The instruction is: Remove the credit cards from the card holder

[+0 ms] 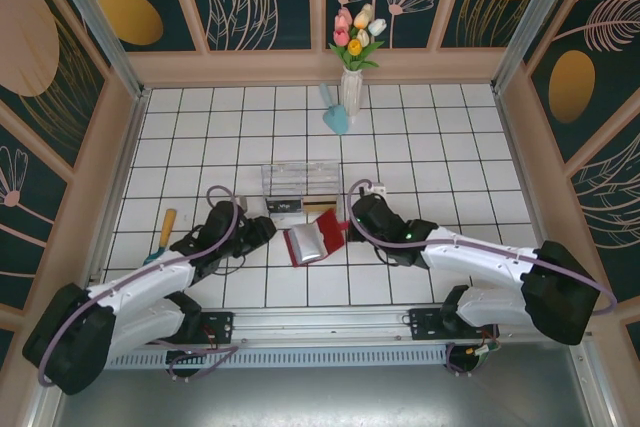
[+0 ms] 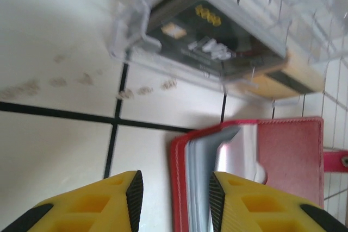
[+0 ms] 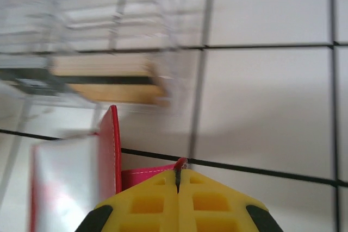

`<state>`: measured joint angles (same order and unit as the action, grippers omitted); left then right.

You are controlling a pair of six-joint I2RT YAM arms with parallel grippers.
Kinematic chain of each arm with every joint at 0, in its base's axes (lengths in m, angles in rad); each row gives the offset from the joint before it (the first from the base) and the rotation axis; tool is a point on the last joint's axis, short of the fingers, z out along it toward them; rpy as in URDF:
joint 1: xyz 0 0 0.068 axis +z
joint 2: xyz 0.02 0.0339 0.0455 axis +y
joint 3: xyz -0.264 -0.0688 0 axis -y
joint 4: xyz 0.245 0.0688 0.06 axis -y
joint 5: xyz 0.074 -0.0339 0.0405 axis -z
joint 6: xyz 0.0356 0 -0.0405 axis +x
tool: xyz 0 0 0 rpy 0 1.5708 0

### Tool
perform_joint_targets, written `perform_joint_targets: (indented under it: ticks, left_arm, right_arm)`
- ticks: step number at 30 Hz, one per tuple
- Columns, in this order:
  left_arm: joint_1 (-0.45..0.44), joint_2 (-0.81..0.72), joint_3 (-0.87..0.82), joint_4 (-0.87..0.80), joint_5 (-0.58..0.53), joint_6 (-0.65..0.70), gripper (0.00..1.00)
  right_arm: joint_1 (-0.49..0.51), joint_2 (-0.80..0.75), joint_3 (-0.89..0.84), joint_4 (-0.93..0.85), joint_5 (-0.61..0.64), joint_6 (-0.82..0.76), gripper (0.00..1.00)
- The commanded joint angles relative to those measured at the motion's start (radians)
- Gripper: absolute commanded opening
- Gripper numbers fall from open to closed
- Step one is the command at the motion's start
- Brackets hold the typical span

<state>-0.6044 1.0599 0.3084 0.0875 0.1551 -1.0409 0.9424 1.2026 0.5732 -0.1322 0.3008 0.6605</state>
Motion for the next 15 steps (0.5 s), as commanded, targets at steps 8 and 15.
perform_joint_targets:
  ticks: [8, 15]
  left_arm:
    - [-0.202, 0.302, 0.188, 0.07, -0.078, -0.006, 0.34]
    - [-0.245, 0.399, 0.267, 0.032, -0.119, 0.002, 0.42]
  right_arm:
    - [-0.014, -0.025, -0.101, -0.021, 0.038, 0.059, 0.0]
    - [-0.012, -0.054, -0.127, 0.007, 0.021, 0.066, 0.0]
